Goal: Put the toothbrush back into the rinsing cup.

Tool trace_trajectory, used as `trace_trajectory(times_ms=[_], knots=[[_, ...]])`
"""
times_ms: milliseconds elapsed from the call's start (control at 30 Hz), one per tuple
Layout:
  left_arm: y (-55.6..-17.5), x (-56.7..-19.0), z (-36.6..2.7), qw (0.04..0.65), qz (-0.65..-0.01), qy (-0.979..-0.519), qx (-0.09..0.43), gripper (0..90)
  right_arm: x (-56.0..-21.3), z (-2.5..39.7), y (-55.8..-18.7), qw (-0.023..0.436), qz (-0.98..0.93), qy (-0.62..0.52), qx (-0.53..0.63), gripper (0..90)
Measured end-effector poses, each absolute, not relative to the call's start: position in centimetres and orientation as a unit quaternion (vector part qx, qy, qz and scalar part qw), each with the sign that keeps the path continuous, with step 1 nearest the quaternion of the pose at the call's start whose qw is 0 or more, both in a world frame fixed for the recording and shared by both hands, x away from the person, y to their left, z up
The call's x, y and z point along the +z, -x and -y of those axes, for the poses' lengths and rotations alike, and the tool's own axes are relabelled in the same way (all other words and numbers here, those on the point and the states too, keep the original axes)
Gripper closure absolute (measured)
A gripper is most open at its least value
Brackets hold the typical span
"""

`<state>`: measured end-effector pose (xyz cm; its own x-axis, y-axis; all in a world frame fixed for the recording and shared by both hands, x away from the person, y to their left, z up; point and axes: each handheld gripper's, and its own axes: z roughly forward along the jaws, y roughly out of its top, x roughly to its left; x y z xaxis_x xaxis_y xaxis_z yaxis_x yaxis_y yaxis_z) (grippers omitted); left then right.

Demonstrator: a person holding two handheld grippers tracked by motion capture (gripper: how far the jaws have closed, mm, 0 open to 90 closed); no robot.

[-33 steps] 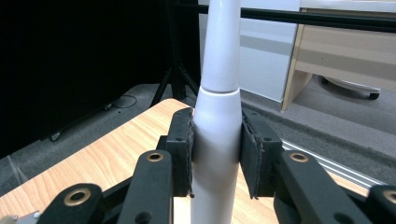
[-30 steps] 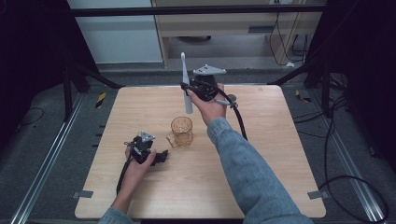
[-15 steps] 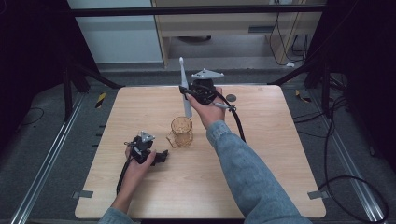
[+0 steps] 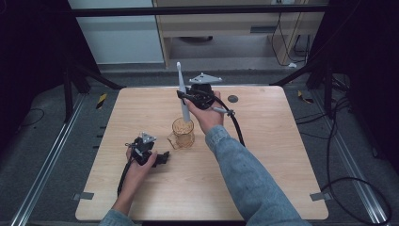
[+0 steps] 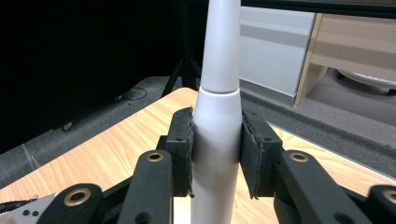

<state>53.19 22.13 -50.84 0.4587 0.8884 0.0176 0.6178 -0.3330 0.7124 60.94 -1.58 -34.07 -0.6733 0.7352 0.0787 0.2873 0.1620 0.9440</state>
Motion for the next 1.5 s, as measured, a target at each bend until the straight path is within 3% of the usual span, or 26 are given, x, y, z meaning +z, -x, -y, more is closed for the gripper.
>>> trace_trajectory(times_ms=[667, 1500], knots=[[-53.2, -50.8, -22.1, 0.326, -0.477, -0.79, 0.208, 0.0, -34.5, 1.4, -60.3, 0.196, -0.741, -0.343, 0.543, 67.1], [-53.2, -50.8, -22.2, 0.325, -0.476, -0.791, 0.208, 0.0, -38.8, 0.7, -60.4, 0.177, -0.766, -0.353, 0.506, 67.1]])
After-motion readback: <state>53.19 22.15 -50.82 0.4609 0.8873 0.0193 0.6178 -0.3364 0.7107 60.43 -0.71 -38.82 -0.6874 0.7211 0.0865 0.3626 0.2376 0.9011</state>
